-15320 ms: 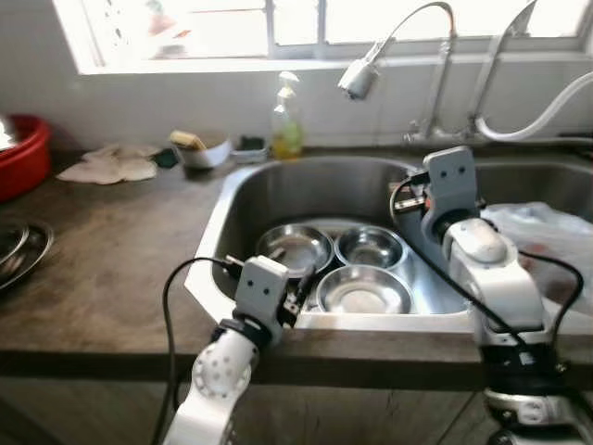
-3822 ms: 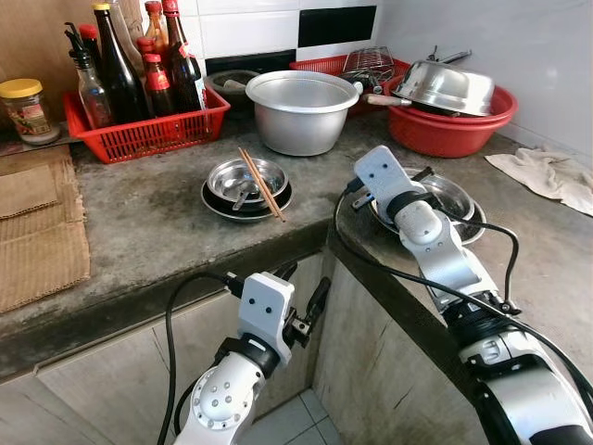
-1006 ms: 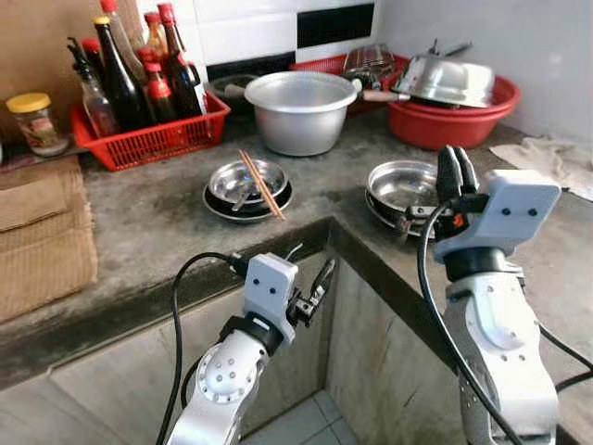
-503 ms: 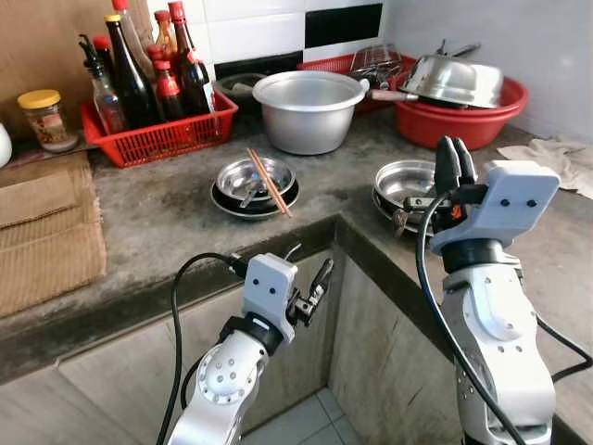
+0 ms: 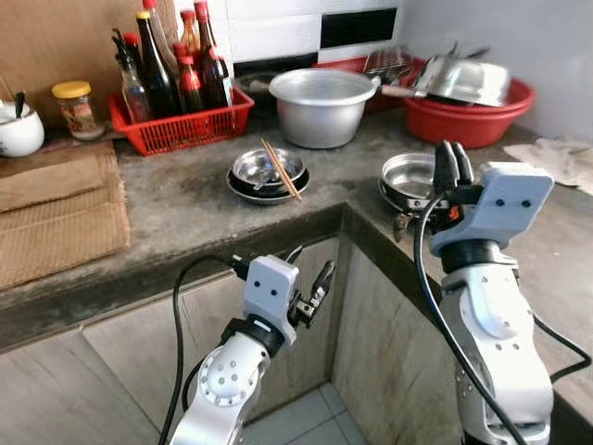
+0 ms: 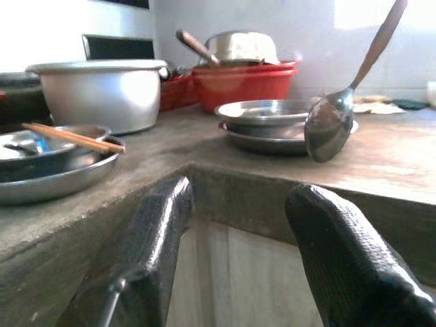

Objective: Kitchen organization

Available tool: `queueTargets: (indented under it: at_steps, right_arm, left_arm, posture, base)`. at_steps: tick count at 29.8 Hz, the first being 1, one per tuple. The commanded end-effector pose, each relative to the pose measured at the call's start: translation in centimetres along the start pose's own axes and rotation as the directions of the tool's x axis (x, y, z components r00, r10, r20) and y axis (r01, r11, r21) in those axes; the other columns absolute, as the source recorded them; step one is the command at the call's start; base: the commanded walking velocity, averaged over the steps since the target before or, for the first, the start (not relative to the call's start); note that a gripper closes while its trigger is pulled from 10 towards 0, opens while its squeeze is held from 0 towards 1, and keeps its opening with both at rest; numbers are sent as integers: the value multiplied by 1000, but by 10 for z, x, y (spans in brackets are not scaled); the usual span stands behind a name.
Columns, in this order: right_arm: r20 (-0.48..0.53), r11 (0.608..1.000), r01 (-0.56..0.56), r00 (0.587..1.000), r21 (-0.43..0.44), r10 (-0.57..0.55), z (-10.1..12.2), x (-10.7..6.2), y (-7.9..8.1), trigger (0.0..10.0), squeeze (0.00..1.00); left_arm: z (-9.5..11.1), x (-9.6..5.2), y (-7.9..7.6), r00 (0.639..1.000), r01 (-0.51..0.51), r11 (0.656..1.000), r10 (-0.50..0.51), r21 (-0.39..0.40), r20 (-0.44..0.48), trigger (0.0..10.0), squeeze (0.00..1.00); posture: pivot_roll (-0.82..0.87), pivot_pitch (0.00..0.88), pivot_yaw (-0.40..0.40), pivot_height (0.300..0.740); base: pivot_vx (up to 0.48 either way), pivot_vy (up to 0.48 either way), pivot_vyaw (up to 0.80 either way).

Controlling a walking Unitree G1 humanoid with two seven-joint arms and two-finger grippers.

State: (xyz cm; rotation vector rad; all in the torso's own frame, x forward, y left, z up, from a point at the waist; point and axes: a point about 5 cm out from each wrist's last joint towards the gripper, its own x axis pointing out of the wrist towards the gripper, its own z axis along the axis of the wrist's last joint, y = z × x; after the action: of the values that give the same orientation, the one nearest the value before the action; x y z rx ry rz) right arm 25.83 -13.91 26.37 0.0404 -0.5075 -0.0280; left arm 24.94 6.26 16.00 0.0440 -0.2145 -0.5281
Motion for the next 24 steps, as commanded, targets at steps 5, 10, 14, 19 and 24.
queueTargets:
  at_steps: [5, 10, 14, 19, 24]
  right_arm:
    - [11, 1000, -1, 1000, 2, 1, 3, 0, 1, 10000, 0]
    - [10, 1000, 0, 1000, 0, 0, 2, 1, 1, 10000, 0]
    - [10, 1000, 2, 1000, -3, -2, 2, 1, 1, 10000, 0]
    - [6, 1000, 6, 1000, -7, -6, 1, 0, 0, 10000, 0]
    - [2, 1000, 5, 1000, -9, -5, 0, 0, 0, 10000, 0]
  left_arm:
    - [1, -1, 1, 1000, -3, 1000, 3, 6, -4, 10000, 0]
    - [1, 0, 1, 1000, -3, 1000, 3, 7, -3, 10000, 0]
    - [1, 0, 1, 1000, -2, 1000, 2, 8, -4, 10000, 0]
    - [1, 0, 1, 1000, -1, 1000, 1, 8, -5, 10000, 0]
    - [0, 0, 1, 1000, 0, 1000, 0, 7, -5, 10000, 0]
  posture:
    - [2, 0, -5, 740]
    - [2, 0, -5, 740]
    - [4, 0, -5, 740]
    - [5, 0, -6, 740]
    - [4, 0, -5, 740]
  base:
    - [-295, 0, 0]
    - [-296, 0, 0]
    - [-295, 0, 0]
    - [-295, 0, 0]
    - [-294, 0, 0]
